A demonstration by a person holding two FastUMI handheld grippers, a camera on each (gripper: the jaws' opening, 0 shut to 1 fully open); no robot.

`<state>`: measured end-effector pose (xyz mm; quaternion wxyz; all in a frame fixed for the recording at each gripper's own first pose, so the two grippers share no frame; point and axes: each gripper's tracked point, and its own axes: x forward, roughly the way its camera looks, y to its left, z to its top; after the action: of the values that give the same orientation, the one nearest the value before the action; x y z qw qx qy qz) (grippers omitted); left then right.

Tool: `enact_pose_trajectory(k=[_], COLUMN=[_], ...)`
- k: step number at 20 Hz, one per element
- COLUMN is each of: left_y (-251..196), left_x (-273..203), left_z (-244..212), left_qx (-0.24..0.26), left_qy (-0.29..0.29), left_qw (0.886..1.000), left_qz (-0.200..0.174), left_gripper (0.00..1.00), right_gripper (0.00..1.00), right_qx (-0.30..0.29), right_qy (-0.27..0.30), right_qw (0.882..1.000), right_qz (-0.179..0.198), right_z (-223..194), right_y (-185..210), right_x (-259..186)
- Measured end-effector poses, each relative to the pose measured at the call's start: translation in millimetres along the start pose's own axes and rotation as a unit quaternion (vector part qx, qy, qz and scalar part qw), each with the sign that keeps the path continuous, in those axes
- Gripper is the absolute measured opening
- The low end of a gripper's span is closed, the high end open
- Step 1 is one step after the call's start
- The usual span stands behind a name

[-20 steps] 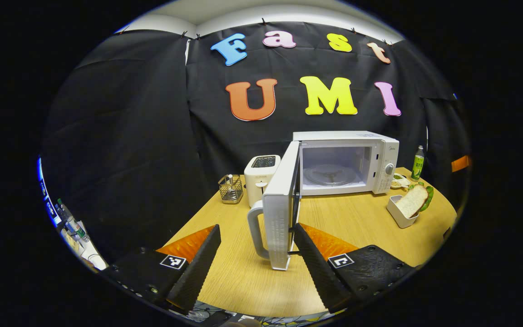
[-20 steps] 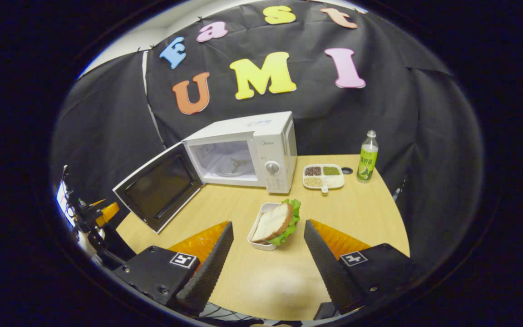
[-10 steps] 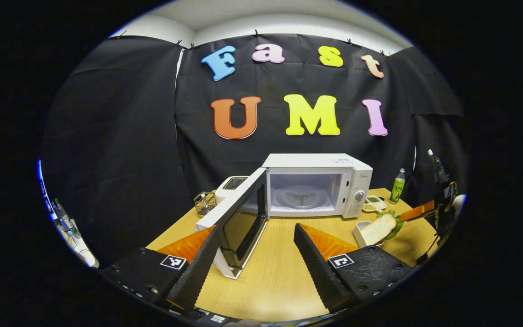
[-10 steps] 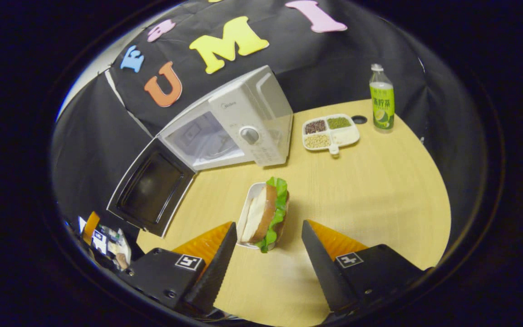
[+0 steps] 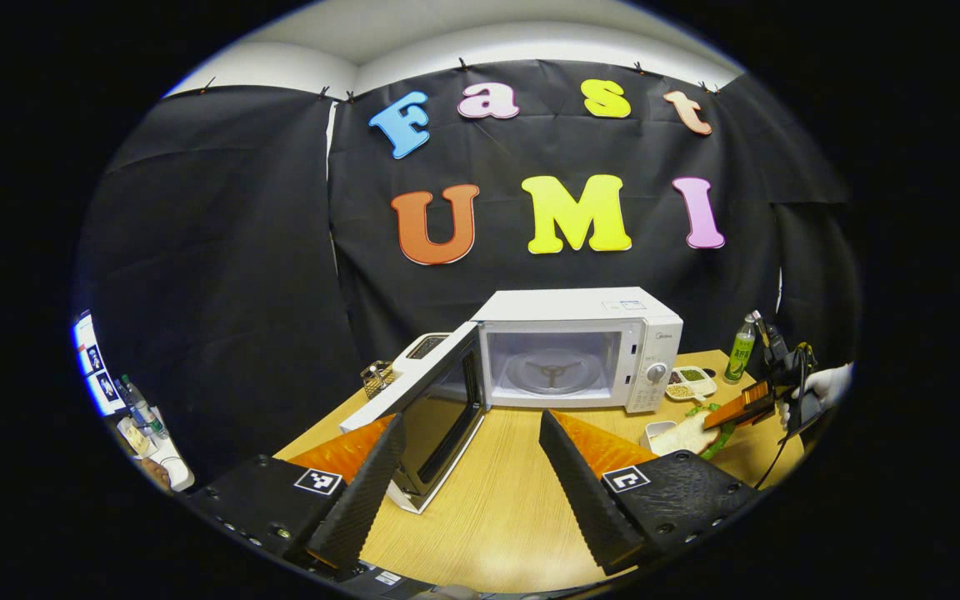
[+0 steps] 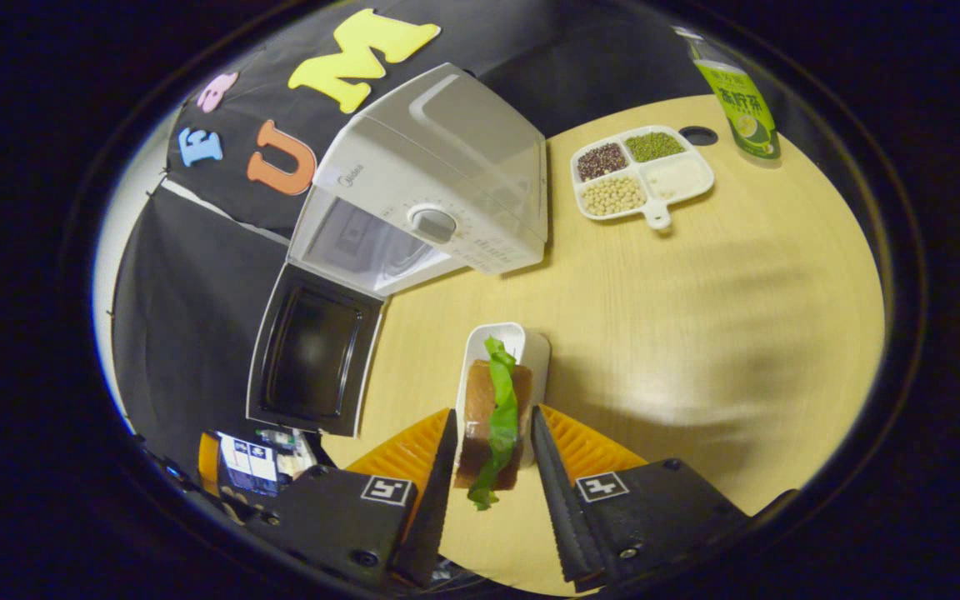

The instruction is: Open the microwave oven with the left hand, put the food in, and close the microwave oven.

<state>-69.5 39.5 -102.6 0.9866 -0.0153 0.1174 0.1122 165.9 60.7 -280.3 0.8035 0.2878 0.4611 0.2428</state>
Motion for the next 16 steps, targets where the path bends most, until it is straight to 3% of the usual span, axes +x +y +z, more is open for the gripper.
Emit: enact_pose_trajectory(k=[1,2,4,6,7,8,9,16], left_y=[-3.1,-6.4,-5.7,-4.2,-4.6,-5.0,-3.5,18.9], left_x=[-2.2,-3.8,-4.4,-5.5,-4.9,-4.0,-4.8,3.2], left_z=[-0.5,1.8,5.1,4.0,5.5,7.0,5.9,-3.6], left_qx=[0.002,0.005,0.012,0.014,0.012,0.009,0.008,0.013], left_qy=[0.003,0.003,0.003,0.009,0.006,0.004,0.006,0.003], left_qw=[1.000,1.000,1.000,1.000,1.000,1.000,1.000,1.000], left_qz=[0.002,0.004,0.007,0.011,0.011,0.010,0.010,-0.009], left_gripper=[0.97,0.98,0.97,0.97,0.98,0.98,0.97,0.97], right_gripper=[0.55,0.39,0.34,0.33,0.43,0.42,0.33,0.31], right_qx=[0.007,0.010,0.008,0.009,0.009,0.012,0.011,-0.021], right_qy=[0.009,0.015,0.021,0.026,0.024,0.022,0.021,-0.017], right_qw=[1.000,1.000,1.000,1.000,1.000,1.000,1.000,1.000], right_qz=[-0.001,0.003,0.005,0.007,0.005,0.007,0.005,-0.009], right_z=[-0.6,-0.4,0.1,-0.7,0.7,-0.1,0.1,6.8], right_y=[-1.7,-0.6,0.8,0.8,0.5,1.0,2.6,35.5], right_x=[2.5,2.0,4.8,6.7,7.7,6.8,7.4,-9.7])
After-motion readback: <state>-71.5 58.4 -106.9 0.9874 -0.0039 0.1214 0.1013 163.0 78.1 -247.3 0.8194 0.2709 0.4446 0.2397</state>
